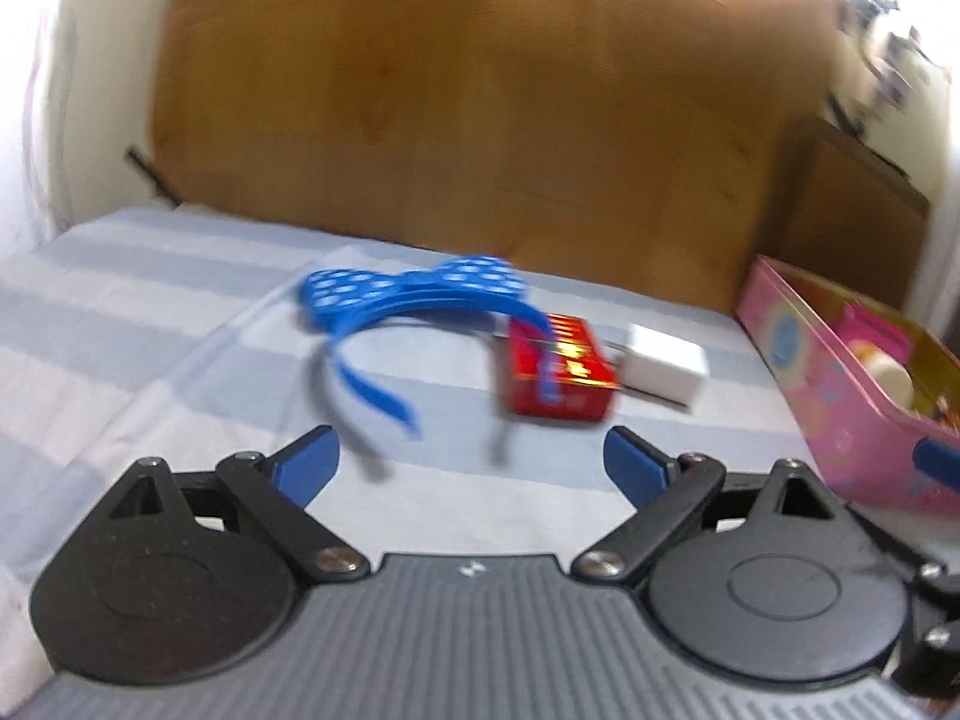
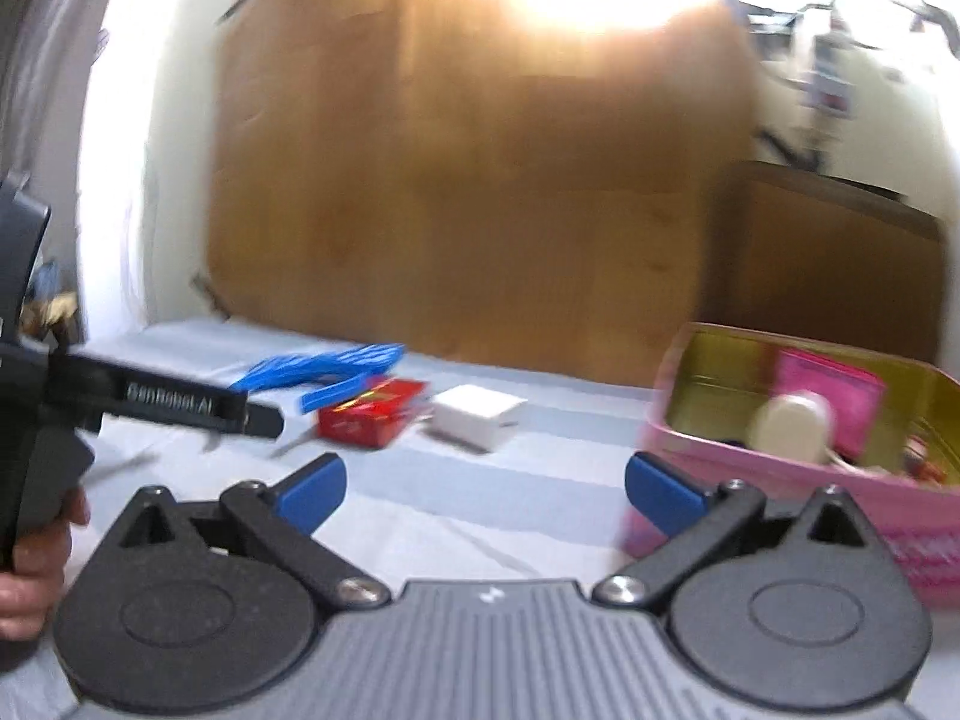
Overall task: Organize rigid objects
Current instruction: 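Move the right gripper to the red cigarette pack and grasp it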
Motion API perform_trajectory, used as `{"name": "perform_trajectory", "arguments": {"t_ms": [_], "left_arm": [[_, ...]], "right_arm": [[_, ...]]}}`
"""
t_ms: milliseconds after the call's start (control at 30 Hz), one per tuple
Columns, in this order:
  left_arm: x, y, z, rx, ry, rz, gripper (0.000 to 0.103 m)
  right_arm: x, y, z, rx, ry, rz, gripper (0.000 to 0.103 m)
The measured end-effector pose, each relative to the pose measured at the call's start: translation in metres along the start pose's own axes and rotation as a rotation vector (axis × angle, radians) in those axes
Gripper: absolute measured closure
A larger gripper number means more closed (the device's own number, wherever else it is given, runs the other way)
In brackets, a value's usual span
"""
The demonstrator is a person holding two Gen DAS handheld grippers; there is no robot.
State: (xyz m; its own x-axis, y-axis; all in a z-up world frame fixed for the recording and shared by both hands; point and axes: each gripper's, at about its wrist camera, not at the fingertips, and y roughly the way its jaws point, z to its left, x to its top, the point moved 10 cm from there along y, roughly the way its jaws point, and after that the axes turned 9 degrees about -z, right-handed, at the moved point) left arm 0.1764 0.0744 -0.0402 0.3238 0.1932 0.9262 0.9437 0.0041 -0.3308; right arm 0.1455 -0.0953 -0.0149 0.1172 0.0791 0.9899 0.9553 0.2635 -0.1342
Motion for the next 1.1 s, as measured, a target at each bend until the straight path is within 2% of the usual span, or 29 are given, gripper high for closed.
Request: {"name": "perform_trajectory", "arguments": {"t_ms": [200, 433, 600, 933, 1100], "left_arm": [[-0.002, 0.007, 0.020, 0.014, -0.115, 0.027, 0.007], [0.003, 0.002, 0.040, 0.084, -0.175, -0.005, 0.007], [0.004, 0.000, 0.044, 0.074, -0.208, -0.005, 0.007], [0.008, -0.003, 0.050, 0.057, -0.268, -0.020, 0.007], [0.007, -0.003, 0.054, 0.063, -0.286, -0.017, 0.007]], "right_arm": [[0.011, 0.040, 0.024, 0.005, -0.111, 0.008, 0.001], [0.007, 0.086, 0.050, 0.065, -0.130, 0.116, 0.027], [-0.005, 0.112, 0.073, 0.091, -0.162, 0.186, 0.027], [0.000, 0.141, 0.103, 0.133, -0.178, 0.210, 0.027], [-0.005, 0.157, 0.104, 0.102, -0.184, 0.258, 0.026]]}}
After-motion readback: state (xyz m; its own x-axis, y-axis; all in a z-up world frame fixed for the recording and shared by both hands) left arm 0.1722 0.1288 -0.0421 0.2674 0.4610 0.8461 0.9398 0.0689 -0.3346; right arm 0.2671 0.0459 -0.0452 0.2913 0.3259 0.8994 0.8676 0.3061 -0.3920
